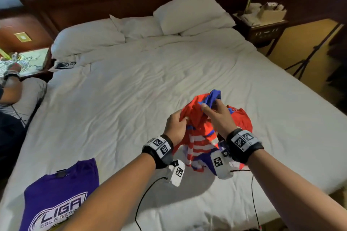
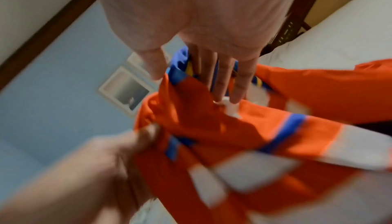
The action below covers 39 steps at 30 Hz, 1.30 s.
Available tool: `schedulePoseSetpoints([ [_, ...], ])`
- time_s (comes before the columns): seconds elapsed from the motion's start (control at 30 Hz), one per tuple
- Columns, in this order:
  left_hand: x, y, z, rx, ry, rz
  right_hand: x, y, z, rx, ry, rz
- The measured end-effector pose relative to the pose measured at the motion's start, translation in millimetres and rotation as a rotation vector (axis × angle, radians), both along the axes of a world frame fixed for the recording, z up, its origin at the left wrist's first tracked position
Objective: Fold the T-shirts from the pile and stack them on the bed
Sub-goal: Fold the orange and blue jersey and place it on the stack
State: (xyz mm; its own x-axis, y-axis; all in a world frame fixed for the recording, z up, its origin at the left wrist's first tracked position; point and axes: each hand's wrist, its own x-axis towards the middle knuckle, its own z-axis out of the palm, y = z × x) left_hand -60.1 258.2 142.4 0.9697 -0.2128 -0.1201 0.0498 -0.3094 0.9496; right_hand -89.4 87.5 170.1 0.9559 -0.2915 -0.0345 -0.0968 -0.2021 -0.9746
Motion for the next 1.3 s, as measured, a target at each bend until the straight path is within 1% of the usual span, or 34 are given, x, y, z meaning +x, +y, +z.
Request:
schedulePoseSetpoints([
  [0.03, 3.6, -2.1, 8.5, -0.036, -0.034, 0.015, -10.3, 1.6, -9.4, -0.004, 0.048, 0.046],
  [0.07, 8.2, -3.3, 13.6, -0.067, -0.055, 0.031, -22.2, 4.5, -18.4, -0.059, 0.095, 0.093],
  [0.13, 16.9, -3.5, 22.3, -0.125, -0.050, 0.058, -42.3, 8.4, -38.3, -0.248, 0.134, 0.168],
  [0.17, 21.2, -2.4, 23.8, -0.144, -0.046, 0.066, -48.8, 8.5, -46.5, -0.332, 0.120, 0.175],
  [0.2, 25.3, -0.5, 25.2, -0.144, -0.050, 0.073, -53.4, 7.1, -51.8, -0.387, 0.094, 0.155],
  [0.23, 28.4, 2.2, 27.3, -0.136, -0.056, 0.083, -55.3, 5.4, -55.1, -0.394, 0.073, 0.116],
  [0.33, 36.5, 11.6, 28.6, -0.086, -0.034, 0.100, -50.6, 3.7, -49.4, -0.351, 0.034, -0.005],
  [0.37, 39.1, 14.9, 27.9, -0.045, -0.044, 0.105, -47.1, 3.8, -45.3, -0.344, 0.028, -0.050],
  [0.4, 40.4, 18.6, 30.7, 0.012, -0.075, 0.103, -42.8, 4.6, -41.0, -0.319, 0.009, -0.101],
  [0.47, 41.9, 27.8, 37.8, 0.246, -0.150, 0.055, -33.1, 5.7, -27.4, -0.256, -0.050, -0.173],
  [0.53, 39.4, 38.8, 42.8, 0.602, -0.189, -0.008, -23.5, 6.9, -7.3, -0.245, -0.059, -0.165],
  [0.57, 34.1, 43.9, 46.5, 0.717, -0.194, -0.029, -19.0, 8.3, 2.3, -0.264, -0.055, -0.145],
  [0.6, 27.5, 47.9, 47.0, 0.748, -0.217, -0.038, -15.0, 10.6, 12.0, -0.277, -0.055, -0.119],
  [0.63, 17.8, 49.8, 46.4, 0.687, -0.261, -0.053, -10.7, 13.0, 19.1, -0.287, -0.064, -0.099],
  [0.67, 6.6, 50.5, 44.9, 0.556, -0.300, -0.093, -7.4, 15.8, 25.4, -0.296, -0.071, -0.085],
  [0.7, -5.1, 49.3, 41.9, 0.408, -0.285, -0.166, -3.6, 18.1, 28.9, -0.301, -0.074, -0.070],
  [0.73, -17.7, 47.4, 37.5, 0.258, -0.203, -0.268, -1.2, 20.3, 31.6, -0.297, -0.067, -0.055],
  [0.77, -29.5, 45.9, 33.3, 0.153, -0.071, -0.364, 0.5, 22.4, 33.7, -0.290, -0.054, -0.040],
  [0.8, -38.0, 45.2, 28.1, 0.094, 0.032, -0.426, 1.3, 24.5, 37.2, -0.288, -0.040, -0.027],
  [0.83, -42.5, 43.7, 22.0, 0.097, 0.074, -0.445, 2.3, 25.2, 40.5, -0.292, -0.036, -0.019],
  [0.87, -44.4, 42.5, 15.9, 0.115, 0.077, -0.432, 3.0, 26.0, 44.1, -0.297, -0.039, -0.014],
  [0.93, -46.1, 37.5, 11.2, 0.123, 0.022, -0.357, 6.1, 24.7, 46.1, -0.296, -0.043, -0.020],
  [1.07, -40.4, 31.8, 18.9, -0.007, -0.097, -0.157, 8.3, 15.8, 36.0, -0.264, -0.039, -0.074],
  [1.17, -28.1, 31.1, 32.5, -0.094, -0.102, 0.027, -0.3, 12.0, 19.5, -0.194, -0.018, -0.110],
  [1.23, -17.2, 29.4, 39.8, -0.114, -0.105, 0.105, -13.0, 15.9, 8.2, -0.202, -0.058, -0.076],
  [1.3, -8.5, 25.1, 45.3, -0.107, -0.103, 0.111, -29.3, 24.8, -1.1, -0.172, -0.085, 0.040],
])
